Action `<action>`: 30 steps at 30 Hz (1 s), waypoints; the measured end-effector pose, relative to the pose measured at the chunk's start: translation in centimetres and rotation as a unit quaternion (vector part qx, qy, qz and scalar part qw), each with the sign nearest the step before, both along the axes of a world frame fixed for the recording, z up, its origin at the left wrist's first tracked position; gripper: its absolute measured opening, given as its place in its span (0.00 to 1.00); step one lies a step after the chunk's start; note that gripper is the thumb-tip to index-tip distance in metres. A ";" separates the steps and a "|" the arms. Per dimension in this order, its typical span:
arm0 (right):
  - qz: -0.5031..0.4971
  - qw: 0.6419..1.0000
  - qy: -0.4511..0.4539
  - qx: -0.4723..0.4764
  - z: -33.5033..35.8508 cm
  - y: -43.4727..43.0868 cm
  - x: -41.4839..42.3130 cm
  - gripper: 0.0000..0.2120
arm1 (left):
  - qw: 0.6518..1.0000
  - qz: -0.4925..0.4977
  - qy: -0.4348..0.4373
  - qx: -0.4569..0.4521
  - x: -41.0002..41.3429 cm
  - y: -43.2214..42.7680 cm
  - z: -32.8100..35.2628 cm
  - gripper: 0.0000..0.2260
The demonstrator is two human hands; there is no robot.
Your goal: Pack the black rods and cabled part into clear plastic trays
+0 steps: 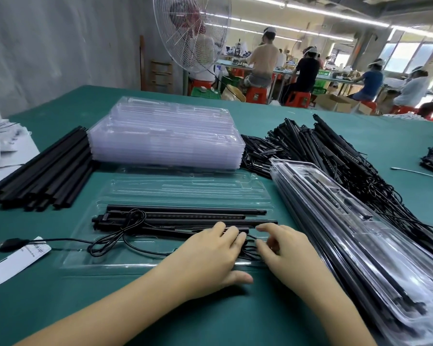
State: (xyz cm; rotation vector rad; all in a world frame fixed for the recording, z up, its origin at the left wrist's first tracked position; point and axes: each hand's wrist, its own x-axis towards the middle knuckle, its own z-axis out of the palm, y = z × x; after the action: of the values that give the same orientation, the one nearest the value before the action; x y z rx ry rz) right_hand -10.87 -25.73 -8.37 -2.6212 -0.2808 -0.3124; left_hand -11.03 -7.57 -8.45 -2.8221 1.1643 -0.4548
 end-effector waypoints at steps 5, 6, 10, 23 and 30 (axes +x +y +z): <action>0.009 1.000 -0.014 -0.007 -0.4 0.6 -0.4 0.09 | 0.999 -0.023 -0.034 0.013 -0.1 -0.1 -0.2 0.36; 0.002 1.000 -0.018 -0.016 -0.5 0.7 -0.5 0.10 | 0.999 -0.019 -0.028 0.016 -0.2 -0.1 0.0 0.36; 0.008 0.998 0.013 -0.062 -0.8 0.8 -1.2 0.19 | 0.997 0.010 0.065 0.027 -0.1 0.5 -0.2 0.38; 0.015 0.988 -0.029 -0.148 -0.9 1.9 -3.0 0.20 | 0.930 0.079 0.216 -0.285 1.5 3.1 0.3 0.07; 0.045 0.996 0.031 -0.073 0.1 0.7 -1.2 0.16 | 0.911 0.084 0.240 -0.325 1.6 2.6 0.3 0.05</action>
State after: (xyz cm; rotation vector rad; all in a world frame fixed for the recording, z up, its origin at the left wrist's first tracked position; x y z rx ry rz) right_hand -12.07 -25.03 -8.23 -2.7457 -0.4133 -0.1871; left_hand -9.43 -4.94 -8.15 -3.7402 0.9297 -0.1434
